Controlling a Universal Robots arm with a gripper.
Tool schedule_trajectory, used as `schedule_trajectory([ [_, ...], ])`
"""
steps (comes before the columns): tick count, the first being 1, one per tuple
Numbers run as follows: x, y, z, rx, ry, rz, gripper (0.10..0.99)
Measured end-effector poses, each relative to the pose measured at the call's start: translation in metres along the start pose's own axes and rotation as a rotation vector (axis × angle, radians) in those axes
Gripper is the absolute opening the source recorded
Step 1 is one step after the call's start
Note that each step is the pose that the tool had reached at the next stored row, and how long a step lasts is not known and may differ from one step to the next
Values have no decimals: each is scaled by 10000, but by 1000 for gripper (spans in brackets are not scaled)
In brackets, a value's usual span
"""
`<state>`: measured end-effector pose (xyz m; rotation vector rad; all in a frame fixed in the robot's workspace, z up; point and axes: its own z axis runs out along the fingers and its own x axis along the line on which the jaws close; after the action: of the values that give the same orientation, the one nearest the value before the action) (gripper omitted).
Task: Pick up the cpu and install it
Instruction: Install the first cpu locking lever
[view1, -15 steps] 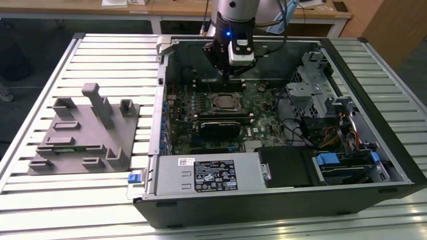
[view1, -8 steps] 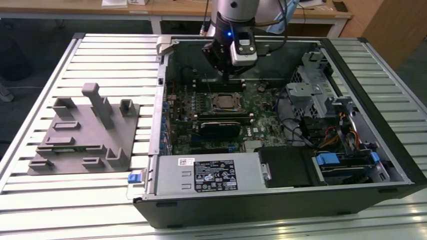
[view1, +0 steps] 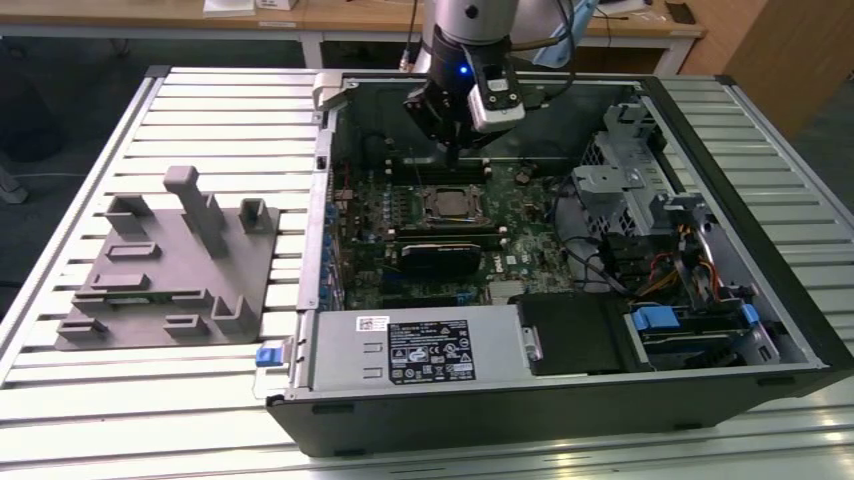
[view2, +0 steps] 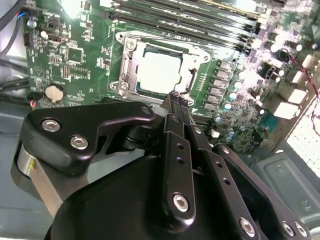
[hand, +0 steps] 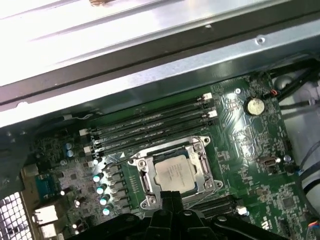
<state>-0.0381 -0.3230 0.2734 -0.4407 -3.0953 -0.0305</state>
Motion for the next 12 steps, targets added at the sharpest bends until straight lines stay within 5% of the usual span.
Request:
schedule_trajectory([
  [3, -1, 0, 5, -24, -66, -435, 106],
  [12, 0, -1, 32, -10, -70, -2067, 106],
])
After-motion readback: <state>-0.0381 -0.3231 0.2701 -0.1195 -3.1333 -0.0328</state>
